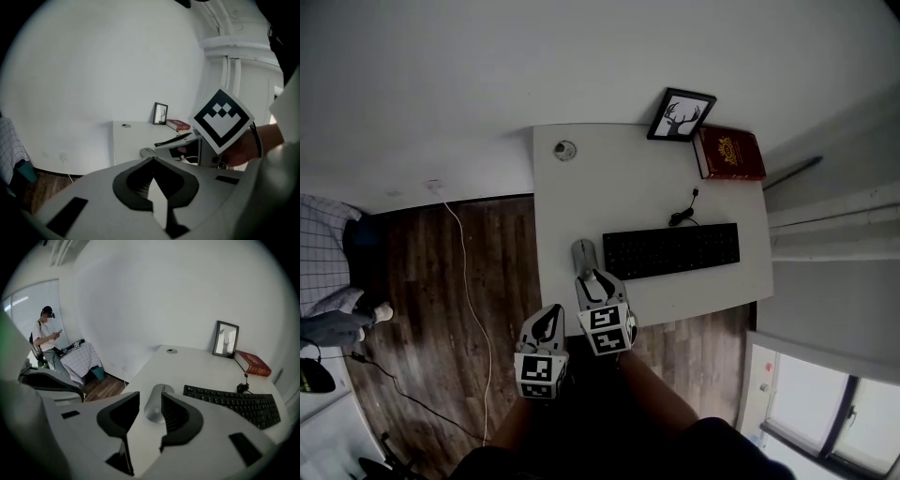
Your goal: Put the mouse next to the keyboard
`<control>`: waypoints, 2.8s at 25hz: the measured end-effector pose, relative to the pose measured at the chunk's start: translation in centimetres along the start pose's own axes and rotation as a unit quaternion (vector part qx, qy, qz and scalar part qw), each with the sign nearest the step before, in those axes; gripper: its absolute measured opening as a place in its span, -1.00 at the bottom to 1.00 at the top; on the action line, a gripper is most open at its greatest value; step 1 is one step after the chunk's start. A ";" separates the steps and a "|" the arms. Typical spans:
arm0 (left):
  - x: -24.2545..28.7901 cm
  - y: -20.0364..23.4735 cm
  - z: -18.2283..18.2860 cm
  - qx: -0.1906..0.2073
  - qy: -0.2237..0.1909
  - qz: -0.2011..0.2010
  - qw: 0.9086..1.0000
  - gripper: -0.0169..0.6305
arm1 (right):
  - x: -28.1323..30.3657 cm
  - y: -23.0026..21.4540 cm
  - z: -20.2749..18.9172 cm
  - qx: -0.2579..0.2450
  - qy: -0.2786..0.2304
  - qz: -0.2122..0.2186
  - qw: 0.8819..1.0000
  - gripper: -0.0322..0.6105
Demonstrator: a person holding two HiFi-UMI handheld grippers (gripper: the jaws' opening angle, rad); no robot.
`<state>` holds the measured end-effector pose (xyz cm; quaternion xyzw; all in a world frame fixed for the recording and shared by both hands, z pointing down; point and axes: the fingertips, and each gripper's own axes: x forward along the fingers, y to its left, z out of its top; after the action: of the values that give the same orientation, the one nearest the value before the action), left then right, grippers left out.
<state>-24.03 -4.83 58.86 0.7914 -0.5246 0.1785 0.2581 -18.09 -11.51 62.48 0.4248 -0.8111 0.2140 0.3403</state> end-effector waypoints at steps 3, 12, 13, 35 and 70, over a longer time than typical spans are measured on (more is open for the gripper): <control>0.3 0.3 -0.1 -0.003 0.007 0.003 1.000 -0.95 | 1.3 -0.5 -0.2 -0.001 0.019 -0.004 1.000 -0.43; 0.4 1.2 -0.4 -0.019 0.018 0.016 1.000 -0.95 | 4.4 -1.6 -0.8 0.012 0.056 -0.004 0.998 -0.09; 0.4 1.3 -0.5 -0.020 0.019 0.017 0.999 -0.95 | 4.6 -1.6 -0.8 0.015 0.057 -0.005 0.998 -0.04; 0.4 3.2 -0.5 -0.030 0.019 0.032 0.999 -0.95 | 8.2 -2.0 -2.7 0.042 0.118 -0.037 0.991 0.11; -5.3 2.1 -0.5 -0.011 -0.023 0.021 0.999 -0.95 | 0.2 1.2 0.9 0.052 -0.020 -0.027 0.998 0.07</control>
<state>-28.04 -1.23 56.80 0.7813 -0.5485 0.1600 0.2512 -19.48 -11.56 61.98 0.4679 -0.7938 0.2382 0.3069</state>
